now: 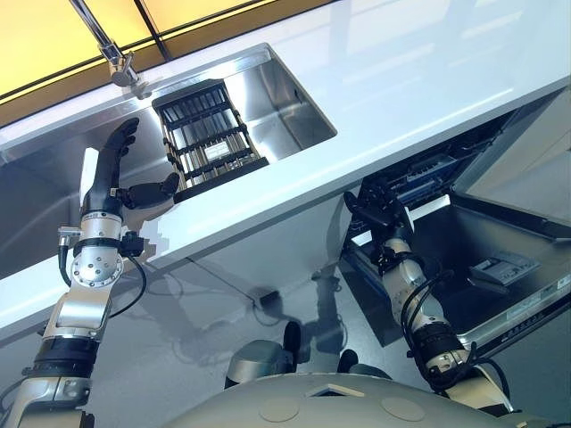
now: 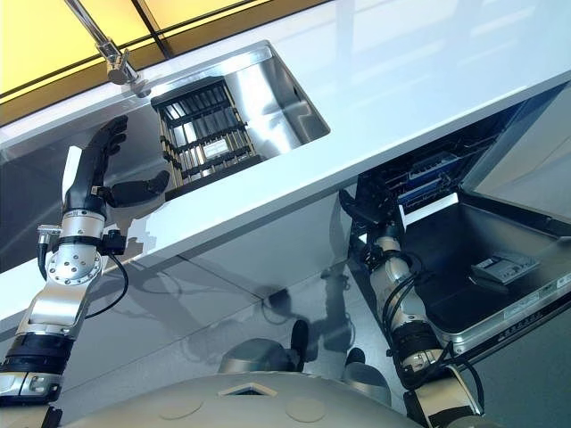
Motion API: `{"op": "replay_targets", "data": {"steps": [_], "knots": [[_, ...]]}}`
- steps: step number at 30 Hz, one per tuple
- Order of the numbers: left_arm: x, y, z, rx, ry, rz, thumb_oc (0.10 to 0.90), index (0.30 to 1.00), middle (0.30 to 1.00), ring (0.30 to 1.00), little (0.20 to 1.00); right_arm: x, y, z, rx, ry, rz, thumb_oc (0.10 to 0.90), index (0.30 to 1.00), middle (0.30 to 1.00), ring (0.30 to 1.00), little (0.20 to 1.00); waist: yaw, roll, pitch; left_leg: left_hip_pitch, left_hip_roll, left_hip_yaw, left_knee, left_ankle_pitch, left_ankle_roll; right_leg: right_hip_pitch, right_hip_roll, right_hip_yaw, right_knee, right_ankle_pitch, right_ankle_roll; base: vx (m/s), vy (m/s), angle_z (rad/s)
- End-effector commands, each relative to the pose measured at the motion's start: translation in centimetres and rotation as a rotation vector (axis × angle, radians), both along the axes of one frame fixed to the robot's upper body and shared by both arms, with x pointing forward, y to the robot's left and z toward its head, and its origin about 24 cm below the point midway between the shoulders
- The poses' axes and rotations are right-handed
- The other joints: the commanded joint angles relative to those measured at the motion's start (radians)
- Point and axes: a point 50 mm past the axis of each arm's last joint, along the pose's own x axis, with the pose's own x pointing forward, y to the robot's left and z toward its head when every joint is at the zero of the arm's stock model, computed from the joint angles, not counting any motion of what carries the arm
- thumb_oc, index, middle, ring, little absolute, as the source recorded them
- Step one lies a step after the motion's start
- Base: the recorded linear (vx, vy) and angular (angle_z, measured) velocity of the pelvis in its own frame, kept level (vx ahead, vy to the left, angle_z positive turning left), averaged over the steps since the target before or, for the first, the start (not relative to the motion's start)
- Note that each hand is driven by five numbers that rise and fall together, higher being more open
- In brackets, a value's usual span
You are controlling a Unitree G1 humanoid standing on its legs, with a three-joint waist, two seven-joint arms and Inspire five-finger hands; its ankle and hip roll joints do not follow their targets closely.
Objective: Pick up plates and place into dishwasher.
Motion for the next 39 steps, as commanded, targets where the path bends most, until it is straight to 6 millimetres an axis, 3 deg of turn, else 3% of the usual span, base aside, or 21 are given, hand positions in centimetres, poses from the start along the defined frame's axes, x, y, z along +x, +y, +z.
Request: {"op": "replay_targets", "data": {"steps": [1,7,11,20,26,33,39], "knots": [[0.6,0.3,4.4,0.071,-0.233,-0.014,0.8,0.9,0.9,0.9,0.9,1.5,0.4,4.7,-0.036,-0.252,0.012,0.8,0.9,0.9,0.9,0.9,-0.033,-0.033,-0.079,0.067,-0.046,0.033,0.029,-0.173,0.01,-0.053,-0.027,-0.013,0.063,-0.031,0.069,-0.06,-0.03,-0.04],[0.2,0.9,4.7,0.069,-0.253,0.015,0.8,0.9,0.9,0.9,0.9,-0.5,-3.1,4.0,-0.204,-0.205,-0.049,0.8,0.9,0.9,0.9,0.9,-0.086,-0.054,-0.083,0.079,-0.033,0.058,0.013,-0.173,0.007,-0.052,-0.01,0.017,0.058,-0.034,0.071,-0.09,-0.049,-0.12],[0.0,1.4,5.2,0.07,-0.268,0.041,0.8,0.9,0.9,0.9,0.9,-1.8,-6.8,4.6,-0.303,-0.199,-0.149,0.8,0.9,0.9,0.9,0.9,-0.122,-0.065,-0.085,0.084,-0.022,0.073,0.007,-0.176,0.004,-0.057,0.004,0.039,0.07,-0.045,0.07,-0.1,-0.07,-0.2],[0.0,2.8,5.9,-0.008,-0.302,0.051,0.8,0.9,0.9,0.9,0.9,-5.2,-13.0,4.6,-0.251,-0.206,-0.524,0.8,0.9,0.9,0.9,0.9,-0.175,-0.067,-0.086,0.093,0.002,0.104,0.002,-0.182,-0.014,-0.058,0.031,0.062,0.07,-0.055,0.065,-0.07,-0.087,-0.14],[-0.2,3.4,5.6,-0.202,-0.35,0.002,0.8,0.9,0.9,0.9,0.9,-7.2,-15.0,3.1,-0.141,-0.165,-0.748,0.8,0.9,0.9,0.9,0.9,-0.184,-0.056,-0.077,0.1,0.013,0.125,0.02,-0.192,-0.022,-0.059,0.035,0.062,0.099,-0.079,0.053,0.02,-0.087,-0.21],[-0.2,3.0,4.6,-0.349,-0.381,-0.021,0.8,0.9,0.9,0.9,0.9,-8.3,-15.4,1.0,-0.105,-0.069,-0.767,0.8,0.9,0.9,0.9,0.9,-0.192,-0.042,-0.046,0.075,0.018,0.116,0.075,-0.206,-0.029,-0.091,0.028,0.051,0.191,-0.125,0.032,0.07,-0.067,-0.07],[0.8,1.6,4.2,-0.498,-0.48,-0.024,0.8,0.9,0.9,0.9,0.9,-7.6,-17.7,2.2,-0.097,-0.085,-0.785,0.8,0.9,0.9,0.9,0.9,-0.2,0.004,0.023,-0.025,0.01,0.087,0.161,-0.205,-0.041,-0.212,0.006,0.045,0.348,-0.184,0.005,-0.04,0.01,-0.07]]}}
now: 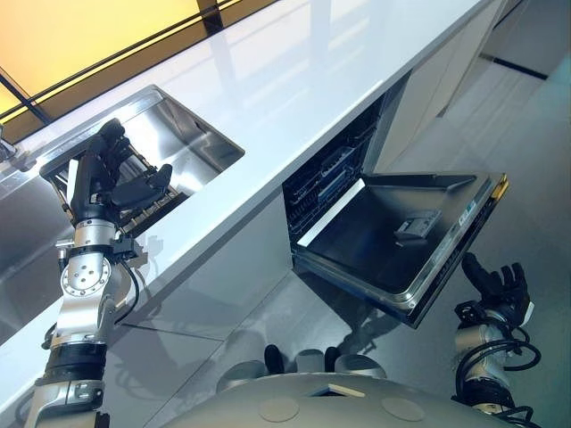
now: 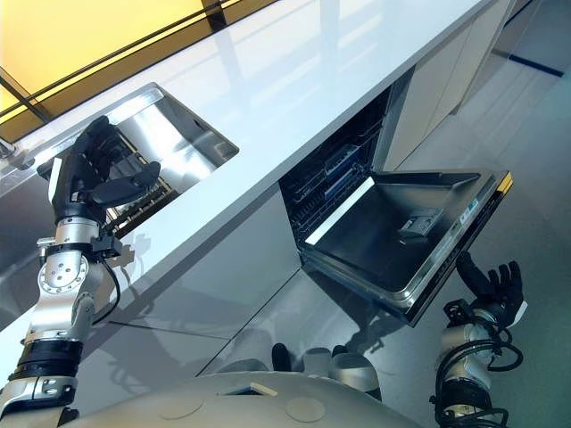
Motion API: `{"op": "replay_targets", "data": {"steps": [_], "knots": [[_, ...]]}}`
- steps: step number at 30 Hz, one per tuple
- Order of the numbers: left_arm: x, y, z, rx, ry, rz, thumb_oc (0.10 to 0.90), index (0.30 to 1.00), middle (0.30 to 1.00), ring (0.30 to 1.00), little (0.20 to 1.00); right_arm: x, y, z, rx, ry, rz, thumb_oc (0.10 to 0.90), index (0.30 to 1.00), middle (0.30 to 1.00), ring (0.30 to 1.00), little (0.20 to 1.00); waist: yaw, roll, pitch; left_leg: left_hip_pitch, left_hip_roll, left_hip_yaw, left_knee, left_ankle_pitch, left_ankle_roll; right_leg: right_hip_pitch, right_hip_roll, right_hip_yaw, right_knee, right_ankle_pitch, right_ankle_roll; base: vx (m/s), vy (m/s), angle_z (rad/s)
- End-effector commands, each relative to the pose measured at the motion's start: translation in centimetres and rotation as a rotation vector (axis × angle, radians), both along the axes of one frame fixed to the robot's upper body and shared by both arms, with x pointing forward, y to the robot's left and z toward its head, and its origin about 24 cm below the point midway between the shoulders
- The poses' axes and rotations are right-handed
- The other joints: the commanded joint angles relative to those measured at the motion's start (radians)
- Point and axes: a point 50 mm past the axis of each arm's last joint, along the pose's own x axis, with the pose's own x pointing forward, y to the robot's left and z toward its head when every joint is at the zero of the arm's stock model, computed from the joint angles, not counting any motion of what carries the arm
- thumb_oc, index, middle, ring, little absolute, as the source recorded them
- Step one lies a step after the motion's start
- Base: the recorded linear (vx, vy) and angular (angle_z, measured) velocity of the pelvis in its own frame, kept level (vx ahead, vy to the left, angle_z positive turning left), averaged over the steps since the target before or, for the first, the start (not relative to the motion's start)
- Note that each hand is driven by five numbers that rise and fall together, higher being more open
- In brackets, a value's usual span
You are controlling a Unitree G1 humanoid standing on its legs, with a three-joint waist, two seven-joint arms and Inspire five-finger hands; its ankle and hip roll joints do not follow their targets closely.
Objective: Pick up plates and place into dishwasher.
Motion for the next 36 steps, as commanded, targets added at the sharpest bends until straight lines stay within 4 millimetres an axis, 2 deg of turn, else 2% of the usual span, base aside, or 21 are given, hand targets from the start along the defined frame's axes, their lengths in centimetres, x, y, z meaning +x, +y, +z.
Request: {"op": "replay_targets", "data": {"steps": [1,5,10,16,22,24,29,32,33,36], "knots": [[2.0,0.5,6.6,-0.026,-0.396,0.062,0.8,0.9,0.9,0.9,0.9,3.9,-3.6,6.3,-0.164,-0.23,-0.006,0.8,0.9,0.9,0.9,0.9,0.006,0.016,0.066,-0.082,-0.029,-0.054,0.175,-0.156,-0.028,-0.165,-0.015,-0.081,0.295,-0.173,0.005,-0.1,-0.014,0.04],[2.8,0.0,8.3,-0.082,-0.508,0.077,0.8,0.9,0.9,0.9,0.9,6.0,-4.0,8.1,-0.138,-0.35,0.055,0.8,0.9,0.9,0.9,0.9,0.006,0.048,0.145,-0.203,-0.026,-0.056,0.262,-0.151,-0.034,-0.292,-0.02,-0.087,0.416,-0.21,-0.028,-0.16,-0.063,0.01],[3.3,0.0,10.4,-0.075,-0.571,0.054,0.8,0.9,0.9,0.9,0.9,8.8,-2.9,9.0,-0.059,-0.47,0.255,0.8,0.9,0.9,0.9,0.9,0.01,0.057,0.207,-0.338,-0.028,-0.053,0.408,-0.18,-0.032,-0.443,-0.034,-0.094,0.574,-0.253,-0.064,-0.09,-0.065,0.02],[3.9,0.0,12.0,-0.101,-0.595,0.042,0.8,0.9,0.9,0.9,0.9,10.0,-2.7,9.1,-0.042,-0.453,0.353,0.8,0.9,0.9,0.9,0.9,0.018,0.066,0.246,-0.432,-0.047,-0.068,0.509,-0.19,-0.028,-0.53,-0.04,-0.084,0.681,-0.269,-0.083,-0.01,-0.01,0.04],[3.9,-0.4,11.9,-0.122,-0.606,0.041,0.8,0.9,0.9,0.9,0.9,11.5,-1.1,9.3,0.091,-0.533,0.449,0.8,0.9,0.9,0.9,0.9,0.031,0.065,0.272,-0.485,-0.049,-0.072,0.557,-0.186,-0.027,-0.548,-0.048,-0.073,0.716,-0.268,-0.086,-0.01,0.03,-0.01],[3.8,-0.5,11.6,-0.116,-0.601,0.034,0.8,0.9,0.9,0.9,0.9,12.2,0.3,9.5,0.145,-0.601,0.562,0.8,0.9,0.9,0.9,0.9,0.036,0.065,0.276,-0.486,-0.05,-0.075,0.562,-0.185,-0.027,-0.542,-0.05,-0.07,0.715,-0.264,-0.084,0.02,0.071,-0.02],[3.2,-0.4,10.6,-0.101,-0.589,0.047,0.8,0.9,0.9,0.9,0.9,13.9,7.3,12.2,0.279,-0.854,1.087,0.8,0.9,0.9,0.9,0.9,0.046,0.049,0.279,-0.478,-0.051,-0.075,0.555,-0.171,-0.025,-0.514,-0.062,-0.072,0.675,-0.236,-0.07,0.01,0.09,-0.04],[3.0,-0.2,10.0,-0.094,-0.583,0.067,0.8,0.9,0.9,0.9,0.9,14.1,11.5,15.1,0.293,-0.994,1.363,0.8,0.9,0.9,0.9,0.9,0.052,0.037,0.274,-0.468,-0.046,-0.067,0.543,-0.166,-0.024,-0.5,-0.073,-0.076,0.638,-0.213,-0.052,0.0,0.096,-0.1],[2.9,-0.1,9.9,-0.095,-0.584,0.071,0.8,0.9,0.9,0.9,0.9,14.1,12.2,15.7,0.291,-1.023,1.418,0.8,0.9,0.9,0.9,0.9,0.053,0.035,0.273,-0.465,-0.046,-0.065,0.54,-0.166,-0.024,-0.497,-0.075,-0.077,0.632,-0.209,-0.05,0.01,0.098,-0.17],[2.9,-0.3,9.2,-0.1,-0.574,0.081,0.8,0.9,0.9,0.9,0.9,14.0,16.2,18.9,0.265,-1.126,1.593,0.8,0.9,0.9,0.9,0.9,0.059,0.029,0.259,-0.445,-0.051,-0.06,0.526,-0.167,-0.02,-0.48,-0.083,-0.074,0.598,-0.191,-0.035,0.03,0.134,-0.21]]}}
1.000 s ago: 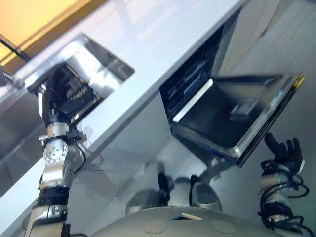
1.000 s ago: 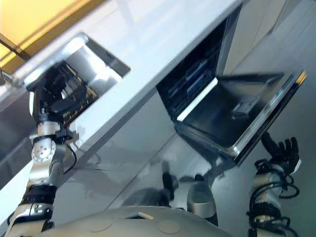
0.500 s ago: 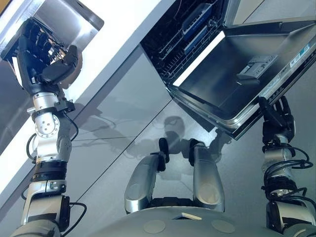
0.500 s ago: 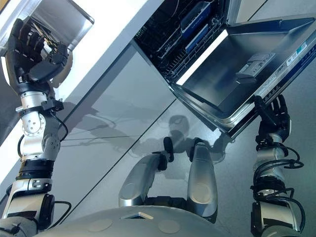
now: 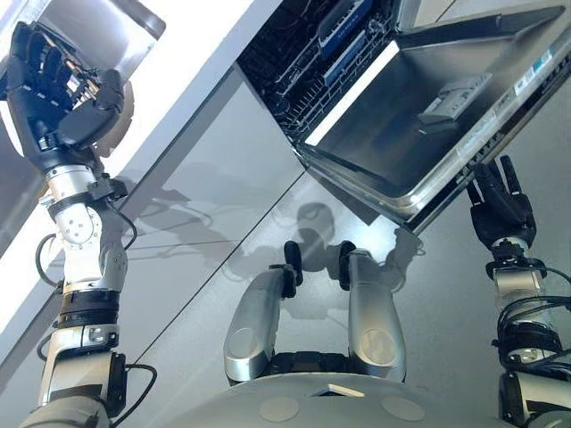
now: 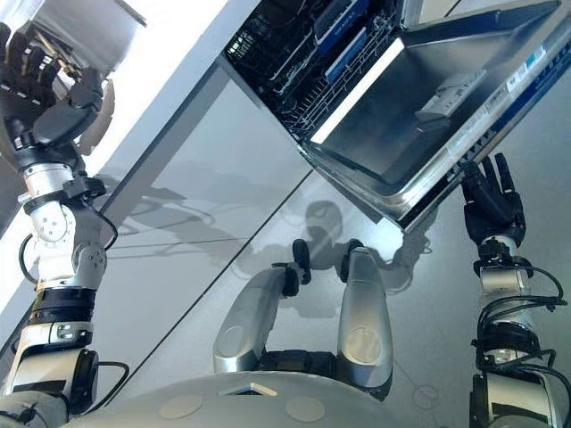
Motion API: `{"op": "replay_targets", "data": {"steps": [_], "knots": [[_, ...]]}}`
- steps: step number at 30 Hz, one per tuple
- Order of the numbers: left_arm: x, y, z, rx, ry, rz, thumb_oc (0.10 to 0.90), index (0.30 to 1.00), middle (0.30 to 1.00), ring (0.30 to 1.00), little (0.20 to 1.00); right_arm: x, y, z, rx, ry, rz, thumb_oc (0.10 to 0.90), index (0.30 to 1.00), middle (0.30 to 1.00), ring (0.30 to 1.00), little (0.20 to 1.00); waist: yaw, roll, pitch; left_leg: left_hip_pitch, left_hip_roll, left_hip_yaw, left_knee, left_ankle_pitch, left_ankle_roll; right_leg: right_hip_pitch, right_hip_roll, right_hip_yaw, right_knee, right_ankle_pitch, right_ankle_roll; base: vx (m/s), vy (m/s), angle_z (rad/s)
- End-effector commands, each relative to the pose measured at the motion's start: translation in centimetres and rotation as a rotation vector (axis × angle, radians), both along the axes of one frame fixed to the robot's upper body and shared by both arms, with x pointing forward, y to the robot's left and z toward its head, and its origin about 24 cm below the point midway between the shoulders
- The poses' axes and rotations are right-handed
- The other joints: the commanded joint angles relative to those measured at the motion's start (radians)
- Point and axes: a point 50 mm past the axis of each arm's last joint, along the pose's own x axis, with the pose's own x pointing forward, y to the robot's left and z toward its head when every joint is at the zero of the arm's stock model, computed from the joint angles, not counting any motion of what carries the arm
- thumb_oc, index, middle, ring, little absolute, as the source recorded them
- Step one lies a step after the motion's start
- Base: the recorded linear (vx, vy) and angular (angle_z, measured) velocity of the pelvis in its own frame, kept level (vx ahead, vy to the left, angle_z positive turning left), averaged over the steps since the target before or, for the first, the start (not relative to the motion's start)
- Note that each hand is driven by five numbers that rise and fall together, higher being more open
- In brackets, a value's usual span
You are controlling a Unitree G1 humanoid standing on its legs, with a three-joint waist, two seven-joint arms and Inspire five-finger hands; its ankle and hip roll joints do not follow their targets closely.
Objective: Pick up plates and place into dishwasher.
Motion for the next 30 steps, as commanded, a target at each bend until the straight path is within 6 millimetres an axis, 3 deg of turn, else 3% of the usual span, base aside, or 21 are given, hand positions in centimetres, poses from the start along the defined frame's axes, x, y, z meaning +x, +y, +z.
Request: {"op": "replay_targets", "data": {"steps": [1,6,10,15,20,24,27,30], "knots": [[-0.3,-0.9,1.3,0.037,-0.111,-0.014,0.8,0.9,0.9,0.9,0.9,4.6,17.3,10.4,-0.019,-0.658,0.891,0.8,0.9,0.9,0.9,0.9,0.045,-0.026,-0.075,0.015,-0.054,0.028,0.017,-0.04,0.062,0.058,-0.019,-0.018,-0.085,0.039,0.089,0.05,0.16,-0.27],[-0.4,-1.1,0.1,0.025,-0.076,-0.031,0.8,0.9,0.9,0.9,0.9,3.7,20.9,12.5,-0.053,-0.719,0.973,0.8,0.9,0.9,0.9,0.9,0.056,-0.029,-0.112,0.084,-0.076,0.028,-0.029,-0.041,0.078,0.122,-0.038,-0.015,-0.162,0.074,0.11,0.08,0.165,-0.14],[-1.1,-1.1,-1.3,0.022,-0.03,-0.046,0.8,0.9,0.9,0.9,0.9,2.9,21.6,12.0,-0.052,-0.698,0.957,0.8,0.9,0.9,0.9,0.9,0.068,-0.034,-0.157,0.146,-0.091,0.031,-0.077,-0.034,0.098,0.177,-0.053,-0.016,-0.235,0.12,0.132,0.11,0.153,0.1],[-1.8,-0.7,-2.1,0.035,0.001,-0.051,0.8,0.9,0.9,0.9,0.9,2.5,21.2,11.0,-0.08,-0.664,0.909,0.8,0.9,0.9,0.9,0.9,0.076,-0.048,-0.191,0.184,-0.101,0.035,-0.099,-0.042,0.112,0.214,-0.063,-0.017,-0.284,0.149,0.156,0.07,0.085,0.14],[-2.9,0.1,-2.5,0.069,0.013,-0.042,0.8,0.9,0.9,0.9,0.9,2.7,18.1,8.6,-0.253,-0.531,0.614,0.8,0.9,0.9,0.9,0.9,0.076,-0.067,-0.228,0.217,-0.104,0.047,-0.117,-0.056,0.121,0.247,-0.063,-0.014,-0.332,0.173,0.178,0.03,0.054,0.2],[-4.9,0.5,-2.9,0.086,-0.001,-0.034,0.8,0.9,0.9,0.9,0.9,0.6,13.9,3.0,-0.308,-0.266,0.375,0.8,0.9,0.9,0.9,0.9,0.059,-0.091,-0.273,0.247,-0.099,0.062,-0.165,-0.06,0.127,0.276,-0.047,-0.001,-0.392,0.183,0.196,-0.06,0.039,0.01],[-5.6,0.4,-3.3,0.058,-0.009,-0.052,0.8,0.9,0.9,0.9,0.9,-1.1,12.3,-1.0,-0.358,-0.08,0.309,0.8,0.9,0.9,0.9,0.9,0.047,-0.104,-0.295,0.275,-0.089,0.067,-0.21,-0.053,0.121,0.305,-0.033,0.001,-0.435,0.189,0.204,-0.08,0.011,-0.11],[-5.7,0.0,-3.3,0.053,-0.008,-0.063,0.8,0.9,0.9,0.9,0.9,-3.2,11.0,-4.7,-0.517,0.123,0.294,0.8,0.9,0.9,0.9,0.9,0.038,-0.114,-0.316,0.317,-0.077,0.071,-0.288,-0.034,0.111,0.345,-0.012,-0.002,-0.487,0.193,0.208,-0.09,-0.019,-0.1]]}}
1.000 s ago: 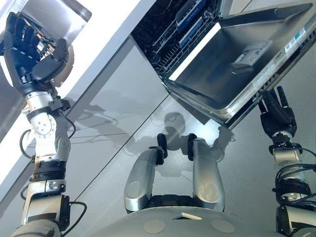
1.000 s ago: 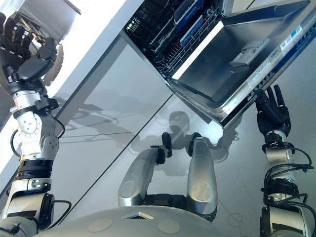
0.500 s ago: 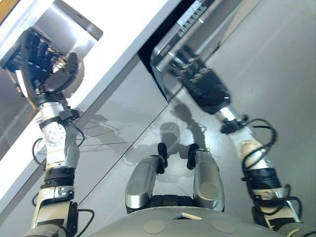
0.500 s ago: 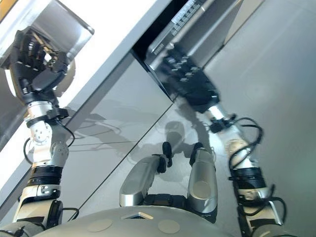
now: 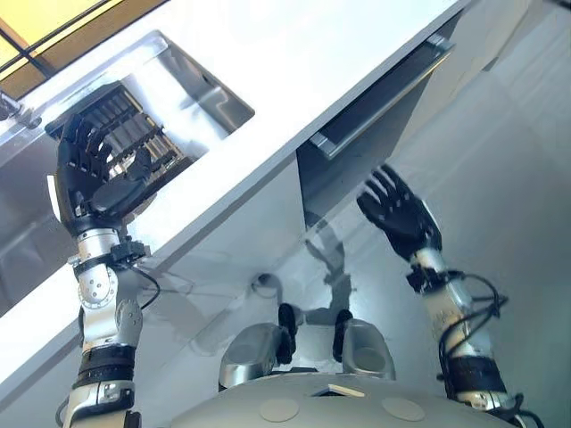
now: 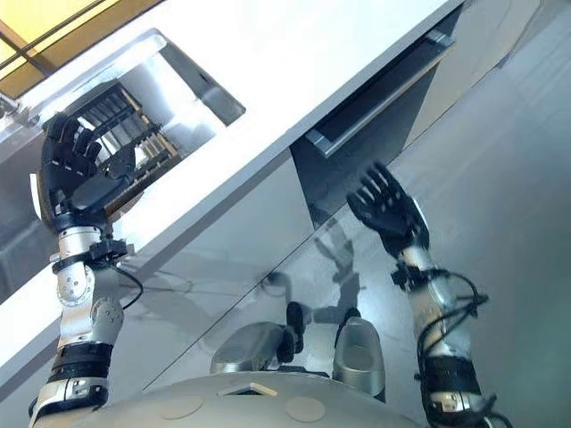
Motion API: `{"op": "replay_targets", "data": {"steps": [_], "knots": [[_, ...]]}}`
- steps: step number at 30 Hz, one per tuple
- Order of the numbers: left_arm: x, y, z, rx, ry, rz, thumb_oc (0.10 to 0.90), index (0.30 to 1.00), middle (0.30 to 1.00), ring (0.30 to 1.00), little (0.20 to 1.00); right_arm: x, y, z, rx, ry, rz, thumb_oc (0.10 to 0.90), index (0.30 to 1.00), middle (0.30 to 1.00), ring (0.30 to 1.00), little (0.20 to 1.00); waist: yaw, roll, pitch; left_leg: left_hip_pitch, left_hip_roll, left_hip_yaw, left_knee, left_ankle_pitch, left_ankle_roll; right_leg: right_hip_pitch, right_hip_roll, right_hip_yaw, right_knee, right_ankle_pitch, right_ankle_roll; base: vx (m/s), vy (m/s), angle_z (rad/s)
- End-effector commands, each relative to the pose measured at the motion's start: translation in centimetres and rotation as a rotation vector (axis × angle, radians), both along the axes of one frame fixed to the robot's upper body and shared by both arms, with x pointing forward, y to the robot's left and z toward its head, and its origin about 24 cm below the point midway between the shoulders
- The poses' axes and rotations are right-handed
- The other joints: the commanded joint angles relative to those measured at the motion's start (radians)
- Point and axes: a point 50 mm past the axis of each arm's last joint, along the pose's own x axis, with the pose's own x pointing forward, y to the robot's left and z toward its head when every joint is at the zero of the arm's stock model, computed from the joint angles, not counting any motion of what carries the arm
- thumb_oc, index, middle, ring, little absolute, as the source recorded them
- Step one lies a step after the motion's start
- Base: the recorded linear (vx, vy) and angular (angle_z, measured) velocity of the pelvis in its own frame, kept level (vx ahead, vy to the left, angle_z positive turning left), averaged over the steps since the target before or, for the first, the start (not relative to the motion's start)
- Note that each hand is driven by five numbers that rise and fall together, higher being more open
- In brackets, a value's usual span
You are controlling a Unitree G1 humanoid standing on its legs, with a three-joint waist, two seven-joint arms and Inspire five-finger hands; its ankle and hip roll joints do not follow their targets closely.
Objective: Pick up plates and place into dishwasher.
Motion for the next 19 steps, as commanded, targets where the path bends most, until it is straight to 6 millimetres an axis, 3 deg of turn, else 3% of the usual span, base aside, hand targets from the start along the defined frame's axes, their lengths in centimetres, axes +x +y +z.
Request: {"op": "replay_targets", "data": {"steps": [1,5,9,19], "knots": [[-0.8,0.9,4.2,0.101,-0.205,0.02,0.8,0.9,0.9,0.9,0.9,0.9,1.4,1.3,-0.122,-0.128,0.048,0.8,0.9,0.9,0.9,0.9,-0.017,-0.023,-0.066,0.039,-0.037,0.028,-0.016,-0.069,0.005,0.036,0.014,0.039,-0.149,0.097,0.087,-0.08,-0.027,-0.09],[0.3,0.6,4.5,0.086,-0.194,0.01,0.8,0.9,0.9,0.9,0.9,-1.9,0.5,-3.8,-0.246,0.149,0.077,0.8,0.9,0.9,0.9,0.9,-0.022,-0.037,-0.089,0.093,-0.026,0.026,-0.116,-0.044,-0.007,0.08,0.036,0.028,-0.199,0.103,0.087,-0.1,-0.051,-0.1],[1.6,0.5,4.3,0.053,-0.168,-0.009,0.8,0.9,0.9,0.9,0.9,-4.0,0.6,-7.1,-0.316,0.344,0.13,0.8,0.9,0.9,0.9,0.9,-0.021,-0.042,-0.105,0.128,-0.024,0.029,-0.159,-0.041,-0.012,0.108,0.045,0.016,-0.233,0.11,0.088,-0.08,-0.035,0.05],[3.4,-0.1,3.6,-0.02,-0.116,-0.088,0.8,0.9,0.9,0.9,0.9,-8.9,-0.6,-12.1,-0.465,0.783,0.238,0.8,0.9,0.9,0.9,0.9,0.019,-0.049,-0.129,0.163,-0.017,0.023,-0.176,-0.053,-0.01,0.163,0.053,-0.011,-0.257,0.095,0.084,-0.06,-0.045,0.06]]}}
